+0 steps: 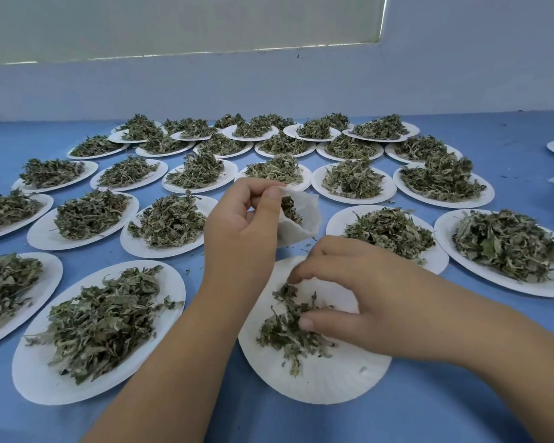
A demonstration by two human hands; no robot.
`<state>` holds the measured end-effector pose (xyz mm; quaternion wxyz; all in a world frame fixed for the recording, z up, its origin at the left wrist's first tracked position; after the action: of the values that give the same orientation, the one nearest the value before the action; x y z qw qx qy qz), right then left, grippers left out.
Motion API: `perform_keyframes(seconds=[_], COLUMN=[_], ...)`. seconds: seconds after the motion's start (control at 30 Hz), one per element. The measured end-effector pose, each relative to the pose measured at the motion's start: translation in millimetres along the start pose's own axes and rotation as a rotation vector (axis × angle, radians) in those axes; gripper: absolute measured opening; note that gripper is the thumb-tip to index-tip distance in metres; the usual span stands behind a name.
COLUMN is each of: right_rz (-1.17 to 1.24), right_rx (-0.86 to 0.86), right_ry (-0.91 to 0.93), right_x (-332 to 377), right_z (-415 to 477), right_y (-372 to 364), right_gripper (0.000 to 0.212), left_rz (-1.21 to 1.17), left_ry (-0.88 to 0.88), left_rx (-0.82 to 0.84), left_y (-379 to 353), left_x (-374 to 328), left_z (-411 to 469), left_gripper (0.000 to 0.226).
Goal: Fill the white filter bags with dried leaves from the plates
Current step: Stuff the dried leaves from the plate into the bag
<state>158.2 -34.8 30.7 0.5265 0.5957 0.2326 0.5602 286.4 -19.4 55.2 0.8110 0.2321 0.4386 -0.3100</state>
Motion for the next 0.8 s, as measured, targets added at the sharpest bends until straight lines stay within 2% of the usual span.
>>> perform_keyframes(seconds=[0.1, 0.17, 0.4, 0.57, 0.8], right_rz=[-0.035, -0.079, -0.125, -0.025, -0.059], right_rx=[0.039, 0.093, 0.150, 0.074, 0.095], right_ry=[0.089, 0.136, 0.213, 0.251, 0.274], right_x=[13, 20, 28, 32, 38], right_z=[0, 1, 1, 2, -1], right_y=[-12, -28, -44, -31, -35], right_gripper=[0.073, 0.080, 0.055, 0.028, 0.035], left_rz=[0.012, 0.021, 0.003, 0.001, 0.023], left_ry=[-0.004, -0.010, -0.007, -0.021, -0.033], left_rx=[-0.026, -0.033, -0.039, -0.036, -0.043], left_y=[3, 5, 7, 7, 6], left_x=[0, 0, 2, 1, -1], left_z=[1, 2, 3, 3, 2], left_gripper=[0.017, 0.019, 0.022, 0.023, 0.024])
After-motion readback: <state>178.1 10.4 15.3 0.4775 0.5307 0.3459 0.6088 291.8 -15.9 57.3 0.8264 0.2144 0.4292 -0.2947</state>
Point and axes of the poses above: each hand's wrist, its own z-axis towards the middle knuckle, its own y-axis out of the back of the hand, x = y × z, the point moved 10 cm from there along z, towards the middle knuckle, and after that the axes turned 5 degrees about z, right-handed, at the moved point
